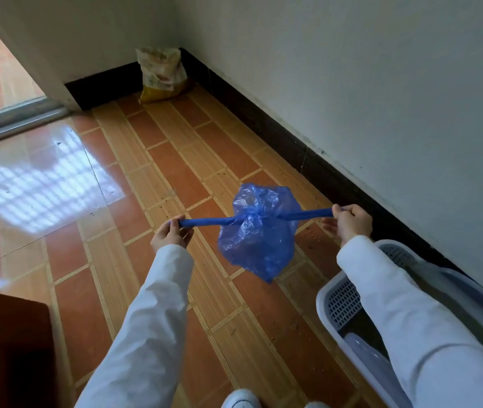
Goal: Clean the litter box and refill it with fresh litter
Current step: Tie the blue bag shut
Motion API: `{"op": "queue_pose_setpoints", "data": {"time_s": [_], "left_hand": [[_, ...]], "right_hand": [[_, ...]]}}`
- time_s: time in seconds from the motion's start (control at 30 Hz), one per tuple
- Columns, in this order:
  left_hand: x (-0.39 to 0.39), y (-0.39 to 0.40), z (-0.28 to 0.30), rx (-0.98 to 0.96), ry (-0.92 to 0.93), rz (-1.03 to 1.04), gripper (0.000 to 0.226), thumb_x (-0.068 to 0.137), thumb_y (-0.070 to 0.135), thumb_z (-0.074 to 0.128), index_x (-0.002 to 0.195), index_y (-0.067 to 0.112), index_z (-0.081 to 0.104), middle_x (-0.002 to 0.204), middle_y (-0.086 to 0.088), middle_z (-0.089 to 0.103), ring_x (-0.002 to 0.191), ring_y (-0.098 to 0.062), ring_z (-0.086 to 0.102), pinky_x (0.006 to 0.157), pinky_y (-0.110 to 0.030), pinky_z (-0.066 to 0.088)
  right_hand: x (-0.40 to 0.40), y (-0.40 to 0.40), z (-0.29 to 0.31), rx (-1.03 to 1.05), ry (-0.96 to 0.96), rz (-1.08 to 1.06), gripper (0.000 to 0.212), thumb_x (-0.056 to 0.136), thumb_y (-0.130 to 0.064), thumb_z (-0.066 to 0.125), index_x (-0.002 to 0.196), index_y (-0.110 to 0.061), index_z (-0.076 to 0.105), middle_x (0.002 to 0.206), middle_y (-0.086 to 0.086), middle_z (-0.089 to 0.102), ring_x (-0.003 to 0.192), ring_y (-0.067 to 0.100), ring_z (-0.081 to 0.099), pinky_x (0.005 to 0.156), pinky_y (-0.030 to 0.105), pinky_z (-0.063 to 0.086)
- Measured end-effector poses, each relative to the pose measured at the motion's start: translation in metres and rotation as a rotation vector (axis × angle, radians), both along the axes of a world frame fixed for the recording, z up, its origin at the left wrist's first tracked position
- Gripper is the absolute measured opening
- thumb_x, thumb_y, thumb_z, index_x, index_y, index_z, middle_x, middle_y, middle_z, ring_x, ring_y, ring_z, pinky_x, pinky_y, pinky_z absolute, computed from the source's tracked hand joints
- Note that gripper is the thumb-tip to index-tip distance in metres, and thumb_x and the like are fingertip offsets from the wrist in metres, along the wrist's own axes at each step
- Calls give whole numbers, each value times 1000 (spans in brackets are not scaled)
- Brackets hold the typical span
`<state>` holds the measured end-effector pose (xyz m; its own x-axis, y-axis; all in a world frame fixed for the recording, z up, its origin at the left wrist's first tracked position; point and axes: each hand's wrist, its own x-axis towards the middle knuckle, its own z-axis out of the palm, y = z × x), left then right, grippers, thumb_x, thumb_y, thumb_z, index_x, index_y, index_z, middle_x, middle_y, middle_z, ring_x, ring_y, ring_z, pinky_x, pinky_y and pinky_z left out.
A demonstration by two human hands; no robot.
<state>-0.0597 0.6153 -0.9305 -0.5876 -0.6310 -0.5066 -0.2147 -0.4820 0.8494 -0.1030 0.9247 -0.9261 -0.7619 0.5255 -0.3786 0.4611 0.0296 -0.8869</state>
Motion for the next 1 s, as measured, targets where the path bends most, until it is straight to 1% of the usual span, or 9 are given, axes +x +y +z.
{"op": "queue_pose_setpoints", "data": {"time_s": [0.13,0.27,0.43,0.63,0.73,0.8,0.87,0.93,1.0], "left_hand": [[-10,7,33,-166,196,-263,25,98,13,47,82,16,66,89,-6,62,83,-18,64,70,-26,56],[-16,32,72,-353,345,-531,20,95,8,50,93,17,68,85,-3,62,82,-14,62,80,-30,56],[-15,67,104,-510,419,-783,26,90,0,54,104,16,68,85,-1,68,87,-13,66,83,-25,54],[-11,89,103,-572,393,-641,27,82,2,66,107,11,62,98,-3,64,73,3,64,68,-17,55],[-10,89,100,-591,367,-642,36,81,7,68,114,14,57,105,0,60,69,8,61,63,-12,51],[-11,86,97,-673,316,-714,28,82,13,68,110,16,62,102,2,64,75,4,64,67,-14,52],[-12,83,97,-718,245,-741,16,83,19,67,99,17,67,92,0,68,79,-10,67,72,-28,58],[-13,80,98,-754,193,-724,11,84,24,66,93,18,70,83,-1,70,78,-19,68,74,-35,58],[-13,78,99,-800,152,-704,11,84,24,66,92,18,72,80,1,70,77,-18,67,73,-30,58]], "right_hand": [[-14,-3,28,-123,169,73,14,96,-17,55,107,-9,55,89,10,66,70,22,70,76,39,59],[-20,-29,61,-81,314,289,4,94,-17,57,96,-13,58,92,7,67,83,20,68,76,33,57],[-22,-62,89,8,407,572,12,90,-23,63,94,-11,66,89,6,71,88,20,70,82,34,57],[-15,-80,100,-19,430,737,18,87,-24,67,96,-9,69,92,7,73,89,20,71,84,41,58],[-11,-82,101,26,454,806,16,89,-20,65,99,-9,70,91,6,73,88,19,71,81,37,58],[-8,-82,102,48,455,846,16,91,-17,62,103,-9,70,89,4,73,85,15,70,74,28,57],[-5,-79,103,37,438,912,19,93,-19,59,107,-11,70,94,1,73,88,11,69,73,20,52],[-1,-77,102,-4,413,999,24,91,-25,62,112,-15,68,104,-1,71,100,11,66,80,22,53],[2,-78,100,-23,401,1047,35,85,-27,69,118,-18,62,113,-2,68,108,11,64,88,27,54]]}}
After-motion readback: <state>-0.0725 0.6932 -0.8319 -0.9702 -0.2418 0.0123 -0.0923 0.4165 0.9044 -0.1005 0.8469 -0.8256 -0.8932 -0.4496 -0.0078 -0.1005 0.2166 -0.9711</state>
